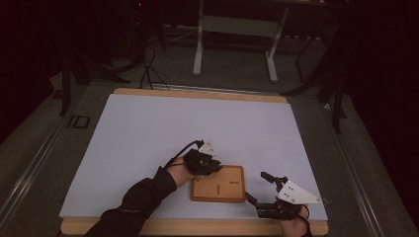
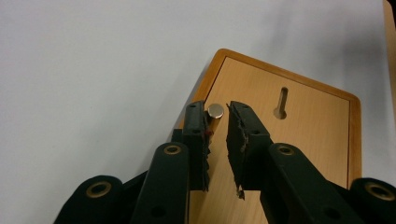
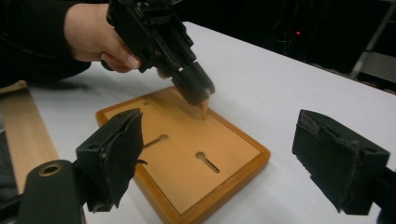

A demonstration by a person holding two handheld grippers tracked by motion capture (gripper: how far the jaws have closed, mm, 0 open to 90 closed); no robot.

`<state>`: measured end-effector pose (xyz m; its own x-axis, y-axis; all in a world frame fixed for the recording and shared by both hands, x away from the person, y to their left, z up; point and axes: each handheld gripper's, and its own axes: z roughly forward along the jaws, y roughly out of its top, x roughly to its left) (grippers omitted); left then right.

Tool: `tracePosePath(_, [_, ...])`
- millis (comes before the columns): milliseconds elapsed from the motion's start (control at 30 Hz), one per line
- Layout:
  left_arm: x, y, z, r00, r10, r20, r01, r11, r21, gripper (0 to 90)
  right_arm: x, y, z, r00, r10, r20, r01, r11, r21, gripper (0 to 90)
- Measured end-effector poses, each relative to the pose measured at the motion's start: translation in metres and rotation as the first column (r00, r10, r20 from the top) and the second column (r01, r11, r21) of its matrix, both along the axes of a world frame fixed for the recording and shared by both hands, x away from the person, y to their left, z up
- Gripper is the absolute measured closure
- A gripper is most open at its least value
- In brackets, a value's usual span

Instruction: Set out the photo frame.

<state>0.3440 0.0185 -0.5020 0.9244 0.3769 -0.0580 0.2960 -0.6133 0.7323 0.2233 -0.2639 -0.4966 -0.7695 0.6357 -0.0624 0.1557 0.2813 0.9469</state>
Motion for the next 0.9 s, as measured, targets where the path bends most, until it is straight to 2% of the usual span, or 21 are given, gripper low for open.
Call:
tracePosePath(133, [0.001,-0.001,0.0,1.0,-0.002,0.007,0.002,1.0,0.007,82.2,0.004,-0.002,-0.002,0.9995,0.009,-0.03,-0.009,0.9999,-0.004,15.6])
tracePosePath(267, [0.001,-0.002,0.0,0.9998,-0.002,0.02,0.001,0.9999,0.013,83.2,0.005,-0.001,-0.002,0.9999,0.016,0.003,-0.016,0.9999,-0.005,13.8])
tracePosePath(400, [0.001,-0.002,0.0,0.9997,-0.005,0.025,0.004,0.9997,0.023,83.8,0.007,-0.001,-0.004,1.0,0.001,-0.002,-0.001,1.0,-0.004,13.4])
tracePosePath(467, [0.001,-0.003,0.001,0.9997,-0.008,0.022,0.007,0.9996,0.029,83.9,0.008,-0.003,-0.002,0.9989,-0.015,-0.044,0.015,0.9999,0.003,12.9])
tracePosePath(500, [0.001,-0.003,0.001,0.9997,-0.008,0.022,0.007,0.9996,0.029,84.0,0.009,-0.003,-0.003,0.9971,0.011,-0.075,-0.01,0.9999,0.009,12.9])
tracePosePath(533, [0.002,-0.002,0.0,0.9998,-0.006,0.018,0.006,0.9997,0.025,84.0,0.009,-0.003,-0.003,0.9971,0.011,-0.075,-0.01,0.9999,0.009,12.9])
tracePosePath(567, [0.002,-0.003,0.0,0.9999,-0.007,0.008,0.007,0.9998,0.02,84.0,0.009,-0.003,-0.003,0.9952,0.027,-0.094,-0.026,0.9996,0.005,12.2])
tracePosePath(600, [0.003,-0.002,0.0,0.9999,-0.014,0.007,0.014,0.9996,0.024,84.0,0.009,-0.002,-0.004,0.9947,0.009,-0.102,-0.011,0.9997,-0.021,11.6])
tracePosePath(633, [0.004,-0.002,0.0,0.9999,-0.013,-0.002,0.013,0.9998,0.017,84.0,0.009,-0.002,-0.003,0.9939,0.011,-0.11,-0.013,0.9997,-0.019,10.7])
tracePosePath(700, [0.005,-0.001,0.0,0.9997,-0.023,-0.004,0.023,0.9996,0.017,83.9,0.008,-0.003,-0.001,0.9948,0.008,-0.102,-0.007,0.9998,0.016,10.2])
tracePosePath(800, [0.008,-0.001,0.0,0.9994,-0.029,-0.02,0.03,0.9994,0.018,83.9,0.002,-0.002,0.006,0.9988,-0.008,-0.048,0.009,0.9999,0.012,9.7])
tracePosePath(867, [0.009,-0.002,0.001,0.999,-0.032,-0.03,0.032,0.9994,0.016,83.8,-0.001,0.0,0.008,0.9993,0.009,-0.035,-0.009,0.9999,-0.008,9.6])
tracePosePath(900, [0.009,-0.002,0.001,0.9988,-0.032,-0.037,0.033,0.9994,0.015,83.7,-0.002,0.002,0.009,0.9993,0.012,-0.035,-0.013,0.9992,-0.038,9.6])
